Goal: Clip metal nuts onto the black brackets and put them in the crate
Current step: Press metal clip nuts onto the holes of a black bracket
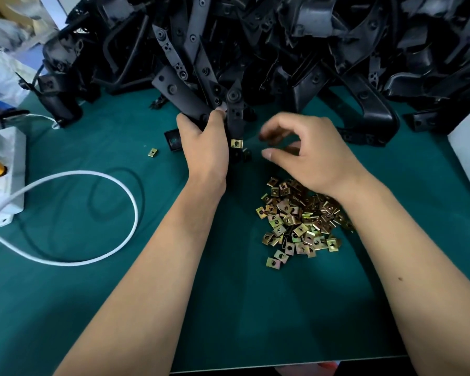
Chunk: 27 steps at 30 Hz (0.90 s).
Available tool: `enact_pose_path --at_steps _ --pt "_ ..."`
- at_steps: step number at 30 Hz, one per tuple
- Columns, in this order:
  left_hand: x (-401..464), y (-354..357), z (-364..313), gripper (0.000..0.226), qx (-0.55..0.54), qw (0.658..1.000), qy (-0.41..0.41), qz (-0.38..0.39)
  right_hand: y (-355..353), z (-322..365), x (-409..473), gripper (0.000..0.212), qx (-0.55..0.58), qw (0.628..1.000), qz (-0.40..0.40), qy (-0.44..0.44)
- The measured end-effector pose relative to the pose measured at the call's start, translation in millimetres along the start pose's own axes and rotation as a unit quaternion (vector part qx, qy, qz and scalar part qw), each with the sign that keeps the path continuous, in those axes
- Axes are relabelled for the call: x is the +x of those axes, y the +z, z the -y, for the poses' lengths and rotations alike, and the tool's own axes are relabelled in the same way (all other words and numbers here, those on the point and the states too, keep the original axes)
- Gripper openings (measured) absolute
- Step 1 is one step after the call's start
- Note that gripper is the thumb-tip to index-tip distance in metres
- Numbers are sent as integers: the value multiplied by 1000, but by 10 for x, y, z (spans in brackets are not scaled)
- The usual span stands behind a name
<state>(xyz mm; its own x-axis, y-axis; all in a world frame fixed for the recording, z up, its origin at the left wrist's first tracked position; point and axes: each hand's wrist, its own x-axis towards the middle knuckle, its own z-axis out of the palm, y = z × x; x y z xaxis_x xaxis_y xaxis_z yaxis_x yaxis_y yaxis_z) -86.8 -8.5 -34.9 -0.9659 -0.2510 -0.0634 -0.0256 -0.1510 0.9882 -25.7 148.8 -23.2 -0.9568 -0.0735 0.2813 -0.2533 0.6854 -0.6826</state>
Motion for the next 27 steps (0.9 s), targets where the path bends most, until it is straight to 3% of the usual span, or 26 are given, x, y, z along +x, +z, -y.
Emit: enact_pose_path --at_steps 4,8,13,17,19,23,25,27 --pt "7 -7 -9 19 -1 1000 -13 2 -171 -61 4 13 -82 985 150 33" --pt "-5 -6 -5 19 -2 1000 -18 2 -124 -19 2 13 -101 976 192 34" --pt "-27 -5 10 22 12 1000 0 5 -38 -27 7 13 -86 990 103 36" --pt "-23 -25 16 25 4 1000 -21 20 17 -53 16 8 17 998 32 44" --pt "-30 -33 3 37 -34 996 -58 63 32 -69 24 7 70 996 -1 53" --pt "-104 -35 -82 88 -137 954 -132 233 109 -44 30 23 172 981 -59 73" --pt "-127 -46 -73 88 -141 947 -121 264 121 -27 21 28 221 968 -77 88" --pt "-125 -51 -52 86 -141 943 -98 285 98 -50 20 19 202 971 -78 98"
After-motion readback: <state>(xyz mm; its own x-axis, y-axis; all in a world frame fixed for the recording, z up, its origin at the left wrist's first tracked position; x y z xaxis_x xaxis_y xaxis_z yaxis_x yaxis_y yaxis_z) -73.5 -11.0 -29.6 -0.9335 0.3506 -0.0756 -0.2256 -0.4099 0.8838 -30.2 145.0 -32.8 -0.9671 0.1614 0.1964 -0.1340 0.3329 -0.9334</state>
